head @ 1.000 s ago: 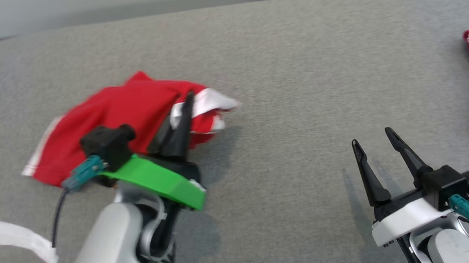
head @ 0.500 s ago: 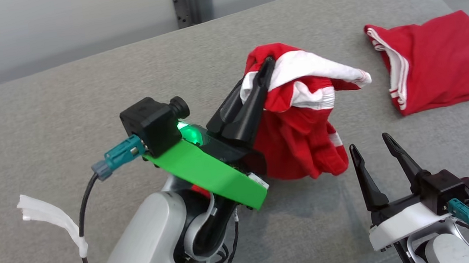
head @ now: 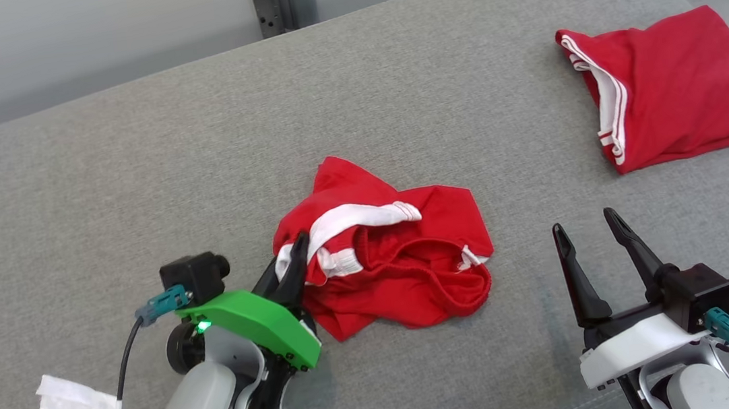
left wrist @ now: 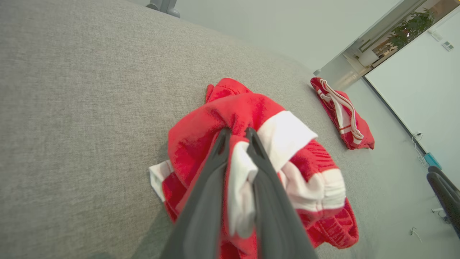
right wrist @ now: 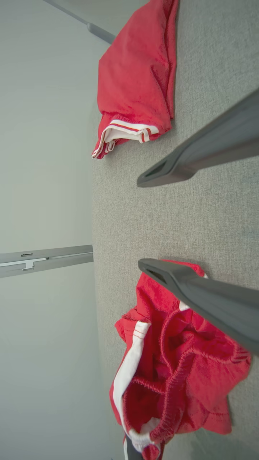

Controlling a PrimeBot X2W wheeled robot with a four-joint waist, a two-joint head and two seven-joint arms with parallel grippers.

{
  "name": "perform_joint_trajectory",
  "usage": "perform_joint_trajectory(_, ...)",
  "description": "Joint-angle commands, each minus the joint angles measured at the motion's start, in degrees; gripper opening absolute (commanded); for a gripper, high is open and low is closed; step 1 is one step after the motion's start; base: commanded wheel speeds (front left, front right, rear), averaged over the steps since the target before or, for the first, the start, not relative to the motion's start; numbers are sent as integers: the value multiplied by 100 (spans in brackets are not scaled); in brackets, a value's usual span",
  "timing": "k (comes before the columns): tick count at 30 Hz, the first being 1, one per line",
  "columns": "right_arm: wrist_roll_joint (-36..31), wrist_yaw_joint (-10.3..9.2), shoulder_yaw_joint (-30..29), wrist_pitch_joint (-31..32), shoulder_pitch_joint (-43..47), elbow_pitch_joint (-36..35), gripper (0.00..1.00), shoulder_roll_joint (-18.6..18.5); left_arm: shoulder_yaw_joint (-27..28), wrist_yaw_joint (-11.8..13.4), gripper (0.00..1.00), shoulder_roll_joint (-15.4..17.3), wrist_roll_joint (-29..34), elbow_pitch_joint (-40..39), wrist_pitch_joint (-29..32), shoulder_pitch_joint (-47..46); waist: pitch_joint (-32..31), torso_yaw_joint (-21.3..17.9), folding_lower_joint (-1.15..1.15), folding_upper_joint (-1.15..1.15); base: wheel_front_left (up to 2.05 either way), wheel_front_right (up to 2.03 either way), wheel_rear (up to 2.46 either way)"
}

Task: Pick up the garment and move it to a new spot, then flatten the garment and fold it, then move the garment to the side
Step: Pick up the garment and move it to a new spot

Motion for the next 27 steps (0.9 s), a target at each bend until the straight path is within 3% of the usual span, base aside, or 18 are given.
perform_joint_trajectory(1,-51,-8,-9,-17,54,18,100,-3,38,-89,100,-26,-28,181,-126,2,-20,114,0,0,0,0,0)
perform_joint_trajectory(7,-165,-8,-108,-17,149,8,100,-4,-47,-242,100,46,241,621,-801,-85,-194,452,0,0,0,0,0)
perform_joint_trajectory(12,-287,-8,-228,-17,297,-107,100,-5,218,94,100,223,577,154,-1271,413,-475,739,0,0,0,0,0)
perform_joint_trajectory(17,-413,-8,-411,-17,536,-242,100,-18,744,445,100,496,961,-762,-1341,1292,-767,1054,0,0,0,0,0)
perform_joint_trajectory(21,-442,-8,-506,-17,784,-249,100,-29,1278,638,100,526,1367,-1257,-1337,2125,-998,1286,0,0,0,0,0)
perform_joint_trajectory(27,-388,-8,-656,-17,1101,-184,100,-23,2050,379,100,291,1976,-1534,-1339,3028,-1240,1515,0,0,0,0,0)
